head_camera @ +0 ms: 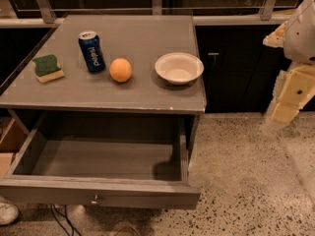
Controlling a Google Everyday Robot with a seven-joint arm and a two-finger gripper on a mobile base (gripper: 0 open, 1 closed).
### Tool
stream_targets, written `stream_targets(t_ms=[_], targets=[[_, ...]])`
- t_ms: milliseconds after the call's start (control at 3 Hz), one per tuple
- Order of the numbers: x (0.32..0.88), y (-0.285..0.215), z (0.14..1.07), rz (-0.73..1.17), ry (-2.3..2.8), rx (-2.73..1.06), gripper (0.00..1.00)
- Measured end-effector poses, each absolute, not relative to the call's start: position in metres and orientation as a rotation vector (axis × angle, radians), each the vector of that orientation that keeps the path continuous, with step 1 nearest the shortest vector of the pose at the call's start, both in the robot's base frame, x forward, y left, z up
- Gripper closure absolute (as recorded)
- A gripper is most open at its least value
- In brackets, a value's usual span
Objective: Close top drawer
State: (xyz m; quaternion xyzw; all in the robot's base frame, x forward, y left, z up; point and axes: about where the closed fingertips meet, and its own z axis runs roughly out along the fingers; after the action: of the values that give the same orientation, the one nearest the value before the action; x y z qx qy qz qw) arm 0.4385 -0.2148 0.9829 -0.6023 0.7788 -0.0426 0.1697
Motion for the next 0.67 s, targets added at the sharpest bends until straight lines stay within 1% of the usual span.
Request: stream_targets(t_ms=[333,667], targets=[[0.4385,-0.2148,0.983,-0.121,2.213,-1.712,0.0],[0.4385,-0.2148,0.983,-0.121,2.213,-1.712,0.18]])
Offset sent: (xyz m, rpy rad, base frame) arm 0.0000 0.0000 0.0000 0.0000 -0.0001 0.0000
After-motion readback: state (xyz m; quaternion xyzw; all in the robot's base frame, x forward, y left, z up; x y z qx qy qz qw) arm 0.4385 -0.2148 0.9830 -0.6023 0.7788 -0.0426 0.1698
